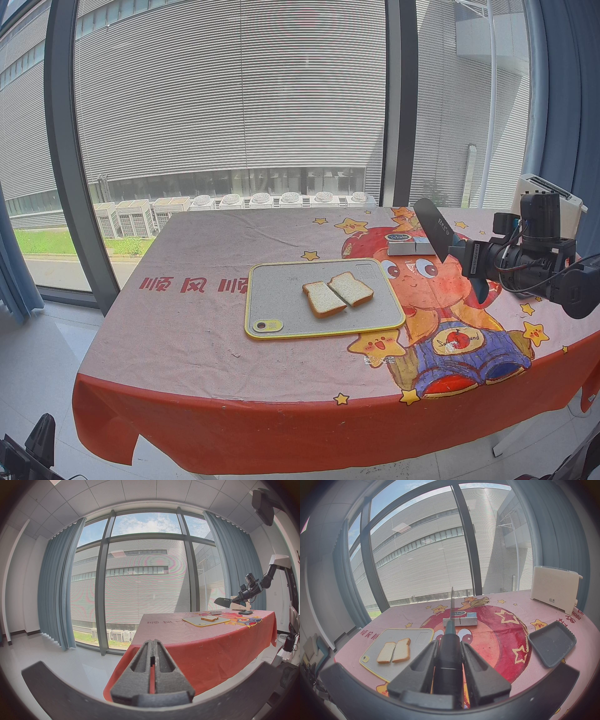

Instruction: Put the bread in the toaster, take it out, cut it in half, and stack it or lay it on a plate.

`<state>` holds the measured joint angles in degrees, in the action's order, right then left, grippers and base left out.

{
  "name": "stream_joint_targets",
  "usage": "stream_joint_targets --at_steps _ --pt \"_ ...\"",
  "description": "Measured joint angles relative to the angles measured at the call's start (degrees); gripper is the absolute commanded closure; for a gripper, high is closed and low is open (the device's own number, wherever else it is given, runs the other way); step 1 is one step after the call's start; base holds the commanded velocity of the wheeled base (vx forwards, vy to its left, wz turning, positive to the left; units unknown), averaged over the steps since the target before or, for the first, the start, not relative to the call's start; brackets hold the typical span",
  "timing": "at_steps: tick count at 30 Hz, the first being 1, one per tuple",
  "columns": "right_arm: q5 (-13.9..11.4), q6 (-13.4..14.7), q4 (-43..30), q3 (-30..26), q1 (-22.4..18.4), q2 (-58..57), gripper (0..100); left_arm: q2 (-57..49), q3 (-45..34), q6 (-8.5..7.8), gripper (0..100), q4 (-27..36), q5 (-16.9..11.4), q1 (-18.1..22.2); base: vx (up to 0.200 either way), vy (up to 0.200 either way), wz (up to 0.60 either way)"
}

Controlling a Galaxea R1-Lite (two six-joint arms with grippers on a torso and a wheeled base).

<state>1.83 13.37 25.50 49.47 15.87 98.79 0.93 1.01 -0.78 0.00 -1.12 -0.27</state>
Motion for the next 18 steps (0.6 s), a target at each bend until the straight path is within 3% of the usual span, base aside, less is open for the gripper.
stream_joint_targets --at_steps 18 --pt "0.1 -0.1 0.0 0.3 -0.4 3.1 100 0.0 0.0 0.00 100 0.0 0.0 0.0 0.000 0.000 0.00"
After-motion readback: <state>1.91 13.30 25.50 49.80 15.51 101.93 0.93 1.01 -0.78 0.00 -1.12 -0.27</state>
